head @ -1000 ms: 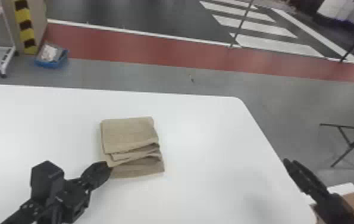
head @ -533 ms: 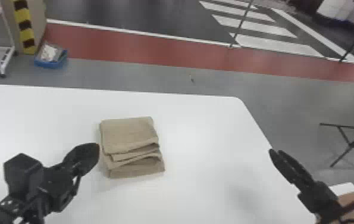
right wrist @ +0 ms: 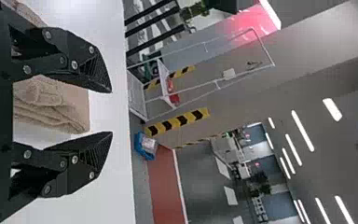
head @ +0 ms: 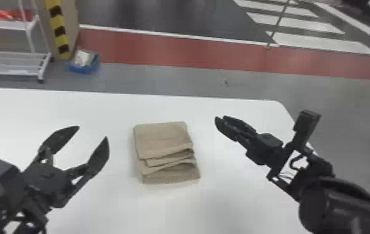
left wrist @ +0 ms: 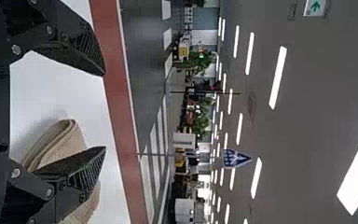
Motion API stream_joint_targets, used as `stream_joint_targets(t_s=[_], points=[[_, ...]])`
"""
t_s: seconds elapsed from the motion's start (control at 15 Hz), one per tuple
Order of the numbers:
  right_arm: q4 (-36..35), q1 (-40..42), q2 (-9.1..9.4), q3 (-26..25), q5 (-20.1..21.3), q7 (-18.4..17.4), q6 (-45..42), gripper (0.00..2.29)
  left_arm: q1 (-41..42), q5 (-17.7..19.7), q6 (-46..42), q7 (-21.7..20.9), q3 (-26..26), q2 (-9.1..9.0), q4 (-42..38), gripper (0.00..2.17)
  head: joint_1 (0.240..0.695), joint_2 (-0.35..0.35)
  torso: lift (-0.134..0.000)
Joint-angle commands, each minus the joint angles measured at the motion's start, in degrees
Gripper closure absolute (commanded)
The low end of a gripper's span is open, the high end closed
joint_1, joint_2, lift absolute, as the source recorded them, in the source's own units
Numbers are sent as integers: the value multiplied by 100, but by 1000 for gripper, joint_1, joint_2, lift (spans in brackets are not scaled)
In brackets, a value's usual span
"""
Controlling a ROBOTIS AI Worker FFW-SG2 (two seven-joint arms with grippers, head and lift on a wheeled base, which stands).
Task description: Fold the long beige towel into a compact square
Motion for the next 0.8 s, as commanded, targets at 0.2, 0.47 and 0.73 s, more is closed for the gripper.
stream_joint_targets(t_s=[0.2,0.47,0.73], points=[[1091,-662,12,695,897,-113,-368,1663,34,43,-295,-2,21,87,172,29,695,-89,-124],[1680,-768,12,845,977,-121,-948,1663,-45,43,-400,-2,-58,69,330,29,695,-67,-124],[2111,-838,12,1065,1064,-113,-1335,1663,-62,51,-400,-11,-85,69,383,29,695,-51,-124]])
